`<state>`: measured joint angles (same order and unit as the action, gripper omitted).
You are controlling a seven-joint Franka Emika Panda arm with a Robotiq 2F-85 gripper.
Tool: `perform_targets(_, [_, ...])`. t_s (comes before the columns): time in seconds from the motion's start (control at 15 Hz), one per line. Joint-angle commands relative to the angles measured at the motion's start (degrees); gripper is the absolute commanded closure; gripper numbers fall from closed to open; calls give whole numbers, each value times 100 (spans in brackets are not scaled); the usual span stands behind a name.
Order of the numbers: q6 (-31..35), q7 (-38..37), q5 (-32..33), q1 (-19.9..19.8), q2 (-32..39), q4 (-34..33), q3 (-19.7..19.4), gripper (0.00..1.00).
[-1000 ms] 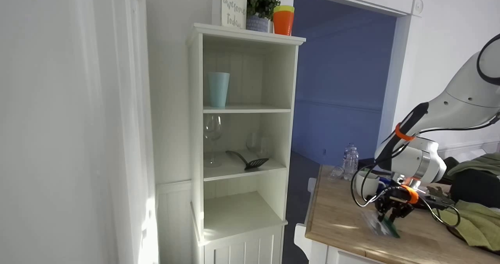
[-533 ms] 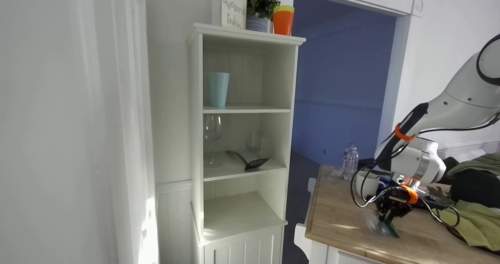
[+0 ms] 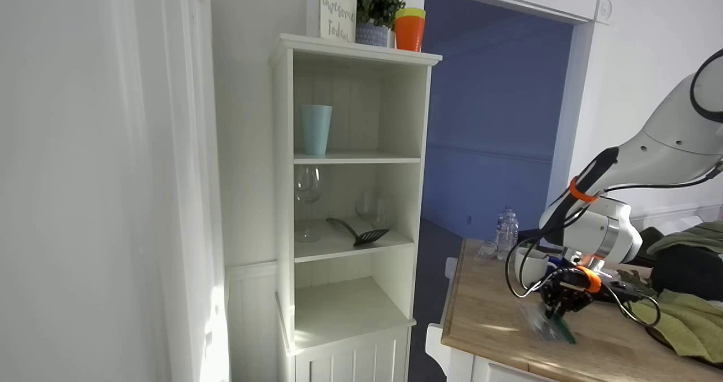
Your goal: Place the Ziploc bags individually on the table
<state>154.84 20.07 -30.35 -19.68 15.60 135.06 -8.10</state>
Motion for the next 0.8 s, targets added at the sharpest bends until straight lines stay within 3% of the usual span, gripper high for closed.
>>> perform_targets(0.0, [-69, -19, -135, -155, -95, -22, 160, 92])
perform_targets(0.07, [-66, -23, -132, -159, -101, -29, 170, 91])
perform_targets(0.2, [-74, -19, -136, -169, -117, -30, 191, 99])
perform_targets(0.27, [-74, -16, -139, -169, -131, -24, 198, 96])
perform_targets(0.73, [-298, -43, -139, -109, -549, 18, 231, 97])
